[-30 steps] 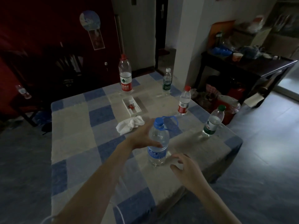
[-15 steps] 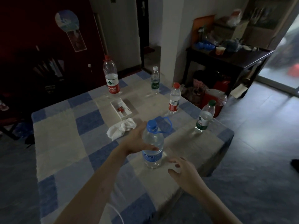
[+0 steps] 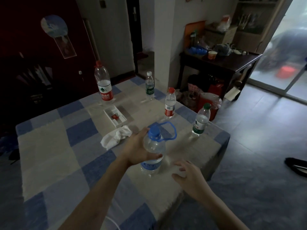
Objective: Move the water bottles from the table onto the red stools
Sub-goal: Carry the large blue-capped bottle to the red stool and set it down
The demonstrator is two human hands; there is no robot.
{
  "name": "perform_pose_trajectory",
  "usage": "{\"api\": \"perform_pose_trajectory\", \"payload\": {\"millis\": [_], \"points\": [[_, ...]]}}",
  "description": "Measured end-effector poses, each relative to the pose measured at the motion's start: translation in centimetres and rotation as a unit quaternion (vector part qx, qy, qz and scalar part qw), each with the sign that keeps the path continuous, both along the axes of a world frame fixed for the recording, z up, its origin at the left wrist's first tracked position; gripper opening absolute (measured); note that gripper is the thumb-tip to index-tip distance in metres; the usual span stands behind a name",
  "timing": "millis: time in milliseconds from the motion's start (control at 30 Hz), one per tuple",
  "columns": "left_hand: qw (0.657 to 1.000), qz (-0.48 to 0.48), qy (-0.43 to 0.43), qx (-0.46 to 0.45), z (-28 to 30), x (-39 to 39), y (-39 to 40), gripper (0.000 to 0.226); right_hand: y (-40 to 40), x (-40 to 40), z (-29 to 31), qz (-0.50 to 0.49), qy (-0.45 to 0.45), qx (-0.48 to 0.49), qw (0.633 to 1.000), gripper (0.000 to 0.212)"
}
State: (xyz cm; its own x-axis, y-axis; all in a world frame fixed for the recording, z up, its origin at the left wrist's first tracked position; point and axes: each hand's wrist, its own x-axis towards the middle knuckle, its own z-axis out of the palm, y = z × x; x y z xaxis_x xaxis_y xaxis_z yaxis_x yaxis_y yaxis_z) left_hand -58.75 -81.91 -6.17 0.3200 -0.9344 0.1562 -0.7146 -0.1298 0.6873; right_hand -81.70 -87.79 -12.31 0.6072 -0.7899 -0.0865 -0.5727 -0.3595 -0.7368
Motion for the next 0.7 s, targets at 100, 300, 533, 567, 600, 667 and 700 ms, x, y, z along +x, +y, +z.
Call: {"api": "perform_pose_trajectory", "payload": {"millis": [100,300,533,567,600,667,700], "points": [[1.000,-0.007,-0.001,-0.030,2.7,-0.4,0.0,0.081,0.3,0.4,0.7,-0.048,-0.093,-0.019,0.994,0.037],[0.996,-0.006,-0.037,-0.082,7.0,-2.2,0.2,0.082,1.3,1.7,2.4,-0.097,-0.230,-0.011,0.968,0.043],[0.993,-0.009,-0.070,-0.090,8.1,-4.5,0.1,0.080,1.3,1.0,2.8,-0.108,-0.294,-0.016,0.950,0.030],[0.994,-0.010,-0.074,-0.086,8.0,-4.7,0.0,0.079,1.3,0.8,2.7,-0.110,-0.294,-0.019,0.949,0.029],[0.994,-0.012,-0.077,-0.080,7.9,-5.0,-0.2,0.078,1.3,0.5,2.7,-0.112,-0.294,-0.020,0.949,0.029],[0.994,-0.023,-0.082,-0.071,7.6,-5.5,-0.7,0.079,1.1,-0.2,2.4,-0.123,-0.299,-0.008,0.946,0.028],[0.993,-0.031,-0.085,-0.070,7.5,-5.9,-1.1,0.080,1.0,-0.5,2.2,-0.129,-0.301,0.003,0.945,0.028]]}}
